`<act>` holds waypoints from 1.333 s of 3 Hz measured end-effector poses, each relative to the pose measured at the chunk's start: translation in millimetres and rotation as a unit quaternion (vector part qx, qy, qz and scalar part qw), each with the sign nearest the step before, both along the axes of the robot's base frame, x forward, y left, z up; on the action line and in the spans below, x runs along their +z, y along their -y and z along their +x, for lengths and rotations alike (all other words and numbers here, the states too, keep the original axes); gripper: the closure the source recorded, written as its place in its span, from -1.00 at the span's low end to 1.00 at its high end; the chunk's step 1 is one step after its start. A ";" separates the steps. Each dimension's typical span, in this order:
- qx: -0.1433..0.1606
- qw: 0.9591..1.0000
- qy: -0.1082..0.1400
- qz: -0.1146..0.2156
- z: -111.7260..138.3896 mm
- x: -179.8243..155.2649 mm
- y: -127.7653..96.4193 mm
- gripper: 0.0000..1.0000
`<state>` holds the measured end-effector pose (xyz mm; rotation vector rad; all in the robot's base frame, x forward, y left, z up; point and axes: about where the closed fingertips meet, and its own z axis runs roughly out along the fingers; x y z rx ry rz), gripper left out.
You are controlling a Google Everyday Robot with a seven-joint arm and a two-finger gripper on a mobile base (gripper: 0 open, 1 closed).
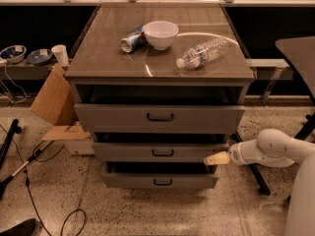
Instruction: Open middle drawer
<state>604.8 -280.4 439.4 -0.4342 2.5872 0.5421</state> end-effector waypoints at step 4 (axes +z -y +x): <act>0.018 0.998 0.050 0.033 29.5 -2.0 -18.2 -1.00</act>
Offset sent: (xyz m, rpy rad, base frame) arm 0.0321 0.0113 0.0054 0.0219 -0.0802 -0.0123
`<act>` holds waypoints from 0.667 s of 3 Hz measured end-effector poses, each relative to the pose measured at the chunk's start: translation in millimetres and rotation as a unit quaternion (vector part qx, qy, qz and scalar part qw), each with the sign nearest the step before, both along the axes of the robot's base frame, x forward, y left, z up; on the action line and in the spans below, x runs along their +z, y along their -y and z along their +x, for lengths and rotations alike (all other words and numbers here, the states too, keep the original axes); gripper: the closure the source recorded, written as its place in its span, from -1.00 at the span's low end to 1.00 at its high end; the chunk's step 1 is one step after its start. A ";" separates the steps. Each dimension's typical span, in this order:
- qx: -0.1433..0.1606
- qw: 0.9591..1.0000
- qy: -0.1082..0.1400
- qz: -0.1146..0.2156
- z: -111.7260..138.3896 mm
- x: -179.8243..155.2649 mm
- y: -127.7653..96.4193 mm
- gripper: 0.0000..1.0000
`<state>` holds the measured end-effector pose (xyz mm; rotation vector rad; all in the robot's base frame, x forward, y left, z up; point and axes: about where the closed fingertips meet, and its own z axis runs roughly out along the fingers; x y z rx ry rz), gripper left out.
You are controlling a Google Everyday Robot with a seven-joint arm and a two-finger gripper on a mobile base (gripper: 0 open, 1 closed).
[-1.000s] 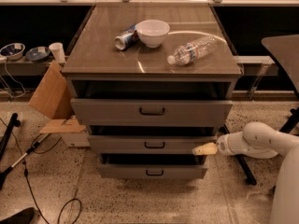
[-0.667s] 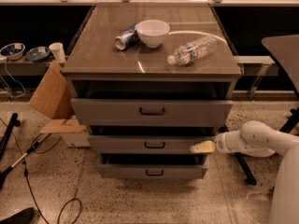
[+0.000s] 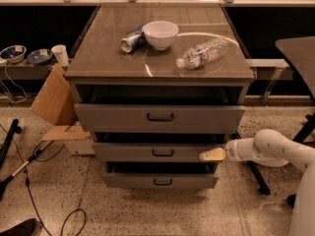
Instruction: Open middle drawer
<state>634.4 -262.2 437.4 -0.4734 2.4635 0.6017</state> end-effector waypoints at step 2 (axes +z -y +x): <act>0.058 0.998 0.017 0.020 -19.9 -13.6 10.3 -1.00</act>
Offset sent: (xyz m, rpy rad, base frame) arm -0.0439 -0.0358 -0.0258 0.0544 -0.0665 0.2080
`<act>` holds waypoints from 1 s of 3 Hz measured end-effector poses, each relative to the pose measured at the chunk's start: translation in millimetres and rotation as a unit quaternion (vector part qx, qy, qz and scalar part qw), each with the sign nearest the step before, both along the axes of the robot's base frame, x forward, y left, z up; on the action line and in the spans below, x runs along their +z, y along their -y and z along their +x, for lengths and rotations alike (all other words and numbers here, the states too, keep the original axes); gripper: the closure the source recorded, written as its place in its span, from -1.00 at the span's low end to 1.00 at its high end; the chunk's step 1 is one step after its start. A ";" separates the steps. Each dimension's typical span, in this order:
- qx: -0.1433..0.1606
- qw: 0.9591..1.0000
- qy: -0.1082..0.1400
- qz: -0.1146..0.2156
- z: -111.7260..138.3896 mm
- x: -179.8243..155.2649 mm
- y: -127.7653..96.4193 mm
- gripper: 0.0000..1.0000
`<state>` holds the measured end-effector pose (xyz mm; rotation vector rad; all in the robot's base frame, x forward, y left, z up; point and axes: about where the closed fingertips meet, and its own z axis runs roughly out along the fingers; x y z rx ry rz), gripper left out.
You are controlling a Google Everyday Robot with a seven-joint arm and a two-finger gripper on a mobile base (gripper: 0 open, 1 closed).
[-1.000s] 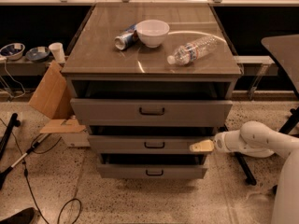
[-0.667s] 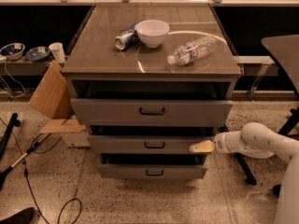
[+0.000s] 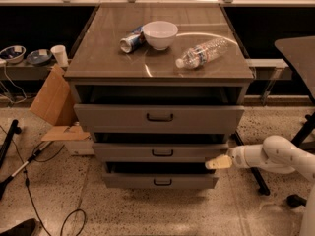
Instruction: Open middle drawer
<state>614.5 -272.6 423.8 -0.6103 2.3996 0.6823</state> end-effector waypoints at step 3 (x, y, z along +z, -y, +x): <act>0.094 0.995 0.030 0.008 -44.4 -10.8 31.4 -1.00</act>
Offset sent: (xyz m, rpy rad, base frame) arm -0.0533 -0.0416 -0.0135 0.0066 -0.0820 0.2681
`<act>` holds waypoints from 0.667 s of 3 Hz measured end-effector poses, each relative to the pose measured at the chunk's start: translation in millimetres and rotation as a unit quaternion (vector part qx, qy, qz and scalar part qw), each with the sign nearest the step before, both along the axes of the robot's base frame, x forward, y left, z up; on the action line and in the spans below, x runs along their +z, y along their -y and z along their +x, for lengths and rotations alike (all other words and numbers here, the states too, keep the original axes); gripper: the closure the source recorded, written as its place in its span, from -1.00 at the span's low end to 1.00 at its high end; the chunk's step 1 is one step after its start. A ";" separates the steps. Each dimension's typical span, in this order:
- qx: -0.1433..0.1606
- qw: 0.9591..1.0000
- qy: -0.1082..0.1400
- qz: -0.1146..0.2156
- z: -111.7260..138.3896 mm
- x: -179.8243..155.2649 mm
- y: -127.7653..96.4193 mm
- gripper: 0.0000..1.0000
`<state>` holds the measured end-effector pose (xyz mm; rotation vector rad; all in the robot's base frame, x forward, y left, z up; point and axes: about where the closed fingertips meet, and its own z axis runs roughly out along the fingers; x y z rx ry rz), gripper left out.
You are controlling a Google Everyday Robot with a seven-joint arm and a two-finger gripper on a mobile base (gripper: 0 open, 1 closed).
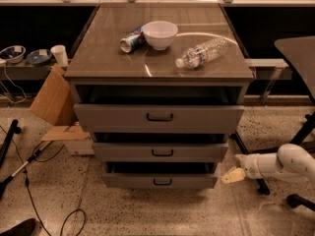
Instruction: Open middle drawer
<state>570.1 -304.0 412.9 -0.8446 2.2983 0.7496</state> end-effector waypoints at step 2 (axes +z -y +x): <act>0.001 1.000 0.012 0.007 4.4 12.9 -9.8 -1.00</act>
Offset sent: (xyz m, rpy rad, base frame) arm 0.0145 0.0222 0.0269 0.0200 -0.0498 0.0147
